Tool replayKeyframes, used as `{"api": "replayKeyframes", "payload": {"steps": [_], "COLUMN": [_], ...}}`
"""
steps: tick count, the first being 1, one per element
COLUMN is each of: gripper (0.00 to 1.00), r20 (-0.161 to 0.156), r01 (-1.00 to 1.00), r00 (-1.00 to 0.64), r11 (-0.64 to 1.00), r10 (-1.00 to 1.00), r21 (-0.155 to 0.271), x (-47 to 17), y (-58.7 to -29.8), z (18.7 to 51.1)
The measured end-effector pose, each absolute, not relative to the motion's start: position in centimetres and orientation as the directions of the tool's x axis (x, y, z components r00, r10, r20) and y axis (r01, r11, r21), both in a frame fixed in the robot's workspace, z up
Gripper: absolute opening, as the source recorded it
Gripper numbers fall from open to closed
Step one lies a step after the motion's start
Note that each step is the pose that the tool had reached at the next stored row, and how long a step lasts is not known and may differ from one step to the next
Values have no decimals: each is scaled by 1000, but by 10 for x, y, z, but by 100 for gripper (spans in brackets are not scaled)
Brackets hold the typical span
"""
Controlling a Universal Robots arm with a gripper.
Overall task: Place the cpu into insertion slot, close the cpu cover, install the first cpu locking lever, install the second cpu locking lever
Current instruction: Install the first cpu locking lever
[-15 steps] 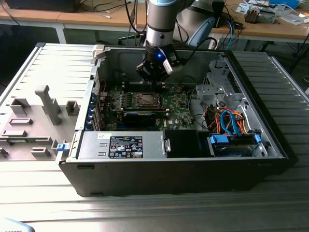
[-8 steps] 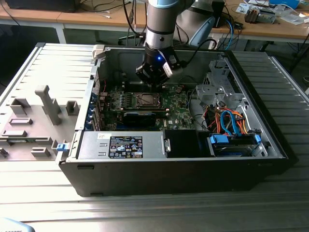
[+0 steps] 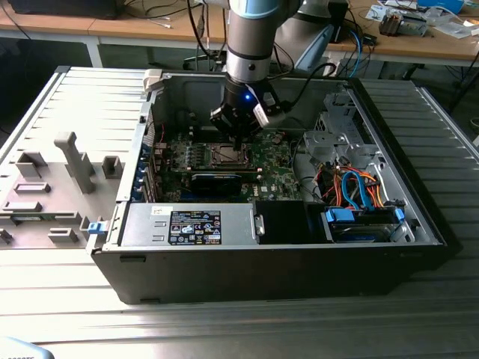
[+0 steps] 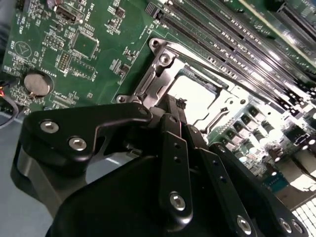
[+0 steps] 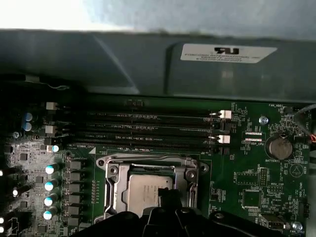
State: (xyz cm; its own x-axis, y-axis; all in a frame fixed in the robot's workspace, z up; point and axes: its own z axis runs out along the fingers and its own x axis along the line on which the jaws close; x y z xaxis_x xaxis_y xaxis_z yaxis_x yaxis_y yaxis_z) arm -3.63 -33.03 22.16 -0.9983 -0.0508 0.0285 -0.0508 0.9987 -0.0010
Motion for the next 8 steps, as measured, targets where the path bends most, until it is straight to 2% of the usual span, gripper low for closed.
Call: {"api": "replayKeyframes", "payload": {"steps": [8], "gripper": [11], "r20": [28], "r01": [-51], "r00": [-998], "r11": [999], "r10": [-51], "r21": [-1], "x": [-36], "y": [-330], "z": [236]}}
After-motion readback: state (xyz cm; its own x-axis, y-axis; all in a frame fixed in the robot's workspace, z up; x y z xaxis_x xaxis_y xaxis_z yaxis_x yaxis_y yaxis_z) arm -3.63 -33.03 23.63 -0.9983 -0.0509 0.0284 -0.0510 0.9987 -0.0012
